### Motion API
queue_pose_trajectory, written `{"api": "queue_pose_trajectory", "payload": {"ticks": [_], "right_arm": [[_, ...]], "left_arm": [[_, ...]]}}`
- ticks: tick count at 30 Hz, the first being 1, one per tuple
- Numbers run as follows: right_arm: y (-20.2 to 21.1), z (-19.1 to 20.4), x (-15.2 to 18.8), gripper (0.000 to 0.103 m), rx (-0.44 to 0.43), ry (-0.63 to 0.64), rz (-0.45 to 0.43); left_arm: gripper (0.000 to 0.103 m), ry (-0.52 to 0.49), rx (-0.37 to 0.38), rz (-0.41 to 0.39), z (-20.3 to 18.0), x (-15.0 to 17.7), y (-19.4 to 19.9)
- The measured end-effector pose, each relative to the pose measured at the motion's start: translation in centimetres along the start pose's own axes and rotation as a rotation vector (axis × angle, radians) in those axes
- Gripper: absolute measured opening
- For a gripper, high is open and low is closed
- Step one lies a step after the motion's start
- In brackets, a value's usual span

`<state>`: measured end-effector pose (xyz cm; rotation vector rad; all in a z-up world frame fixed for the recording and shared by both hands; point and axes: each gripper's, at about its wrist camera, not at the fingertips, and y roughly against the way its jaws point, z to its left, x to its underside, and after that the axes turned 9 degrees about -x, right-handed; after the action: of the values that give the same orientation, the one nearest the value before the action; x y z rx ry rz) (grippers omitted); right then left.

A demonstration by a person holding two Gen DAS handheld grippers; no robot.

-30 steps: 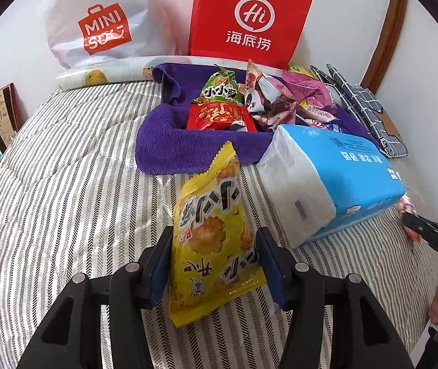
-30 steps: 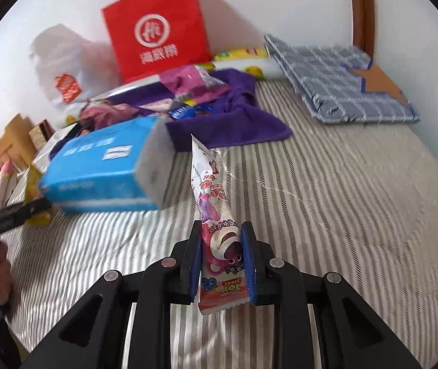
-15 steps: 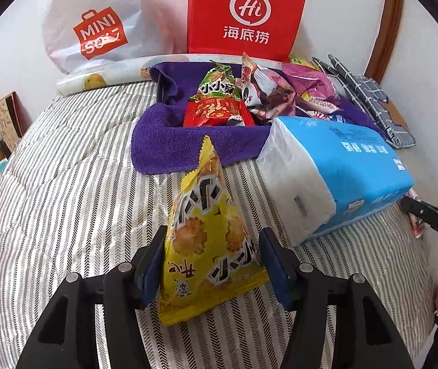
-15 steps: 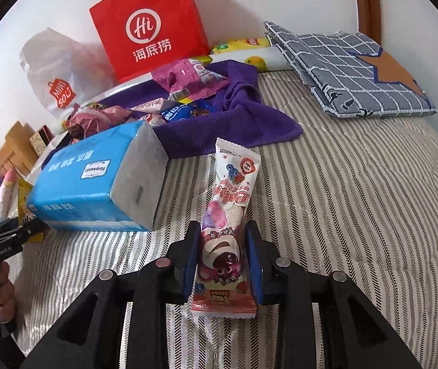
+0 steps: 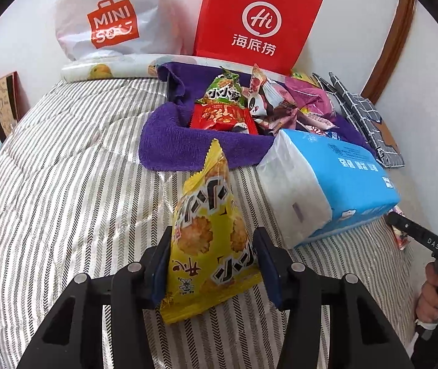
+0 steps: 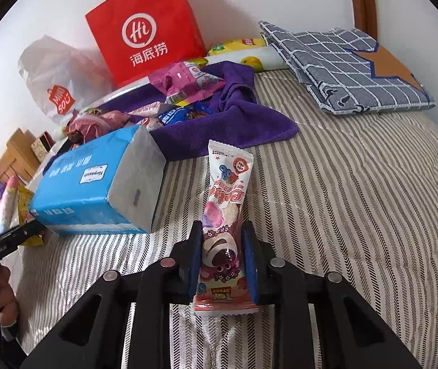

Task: Organize snacks
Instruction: 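Carry the yellow bag and pink packet over the purple towel with both grippers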

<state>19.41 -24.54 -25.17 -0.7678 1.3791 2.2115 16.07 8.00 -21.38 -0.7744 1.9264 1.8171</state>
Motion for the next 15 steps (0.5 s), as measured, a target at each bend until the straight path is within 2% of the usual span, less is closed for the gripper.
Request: {"api": "queue_pose_trajectory", "payload": {"ticks": [5, 15], "right_arm": [[0.6, 0.9, 0.4, 0.023, 0.032, 0.037, -0.013], [4.4, 3.2, 1.1, 0.023, 0.022, 0.08, -0.066]], "left_arm": [[0.048, 0.003, 0.014, -0.002, -0.1, 0.1, 0.9], [0.048, -0.025, 0.032, -0.04, -1.3, 0.1, 4.1]]}}
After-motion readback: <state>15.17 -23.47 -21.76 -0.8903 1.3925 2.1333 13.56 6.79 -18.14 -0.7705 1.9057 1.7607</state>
